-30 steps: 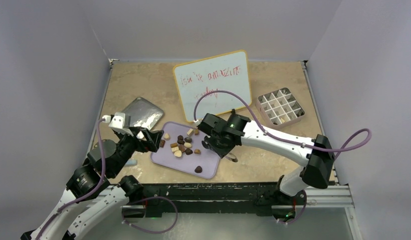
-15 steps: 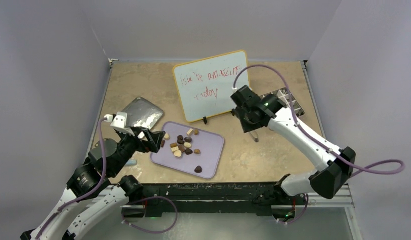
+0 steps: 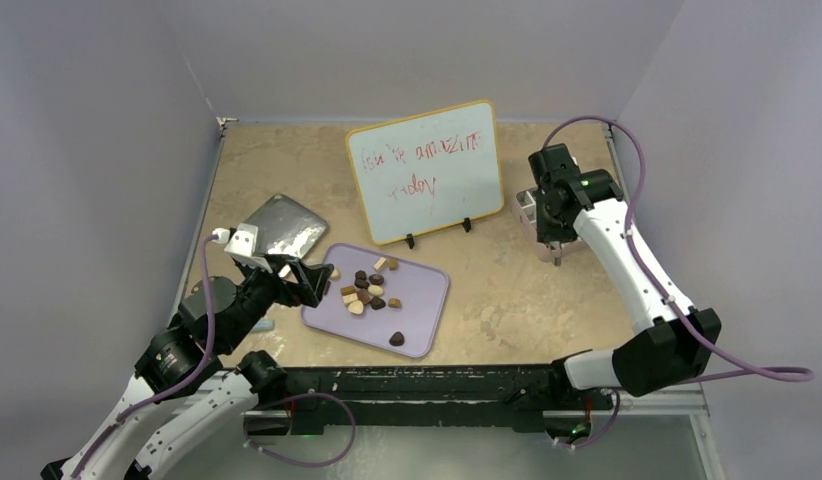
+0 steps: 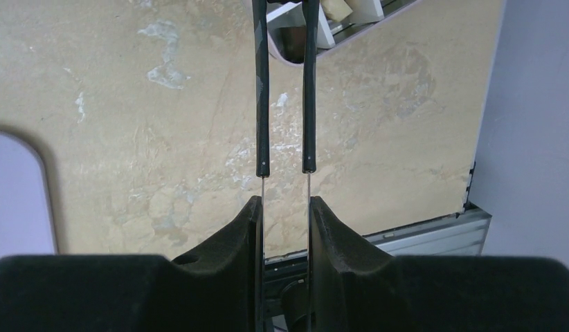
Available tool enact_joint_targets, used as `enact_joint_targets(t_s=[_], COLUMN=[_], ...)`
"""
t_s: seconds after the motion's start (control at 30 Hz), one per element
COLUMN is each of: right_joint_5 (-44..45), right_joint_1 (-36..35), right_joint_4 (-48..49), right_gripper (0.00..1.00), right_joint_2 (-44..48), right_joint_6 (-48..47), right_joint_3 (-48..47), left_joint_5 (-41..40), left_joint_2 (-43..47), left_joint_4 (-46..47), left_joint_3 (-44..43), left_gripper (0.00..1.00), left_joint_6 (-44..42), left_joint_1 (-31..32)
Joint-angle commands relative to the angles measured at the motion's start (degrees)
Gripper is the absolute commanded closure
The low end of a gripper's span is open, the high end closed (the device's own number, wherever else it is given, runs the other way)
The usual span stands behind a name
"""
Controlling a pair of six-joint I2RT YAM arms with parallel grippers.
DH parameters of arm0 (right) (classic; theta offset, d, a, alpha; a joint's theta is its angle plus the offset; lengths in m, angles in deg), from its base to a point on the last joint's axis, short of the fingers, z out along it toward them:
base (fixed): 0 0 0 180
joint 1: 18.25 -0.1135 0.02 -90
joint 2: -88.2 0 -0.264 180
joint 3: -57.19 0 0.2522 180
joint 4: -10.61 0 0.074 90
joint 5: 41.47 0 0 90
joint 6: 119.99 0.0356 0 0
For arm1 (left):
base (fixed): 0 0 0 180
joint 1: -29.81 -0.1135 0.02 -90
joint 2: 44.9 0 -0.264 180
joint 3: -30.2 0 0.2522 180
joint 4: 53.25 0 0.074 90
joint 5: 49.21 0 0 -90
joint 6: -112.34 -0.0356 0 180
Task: Pack the chocolate
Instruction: Place the fake chocolate in the packing box.
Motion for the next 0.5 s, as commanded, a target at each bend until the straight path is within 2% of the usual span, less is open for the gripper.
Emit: enact_joint_targets(t_s=[0.0, 0.47], right_joint_5=[-0.5, -3.6], right_joint_1=[2.0, 3.5], right_joint_4=[0.9, 6.9], right_gripper=[0.78, 0.72], right_joint_2=[-0.9, -0.2], right_joint_6=[-0.6, -0.8], right_joint_3=[0.0, 5.5], left_joint_5=[0.8, 0.5], left_joint_2=[0.4, -0.9], left_joint_4=[2.3, 2.4], left_joint_3=[0.1, -0.1], left_gripper=[0.0, 0.0], left_joint_6=[-0.8, -1.0], left_joint_1=[0.1, 0.0])
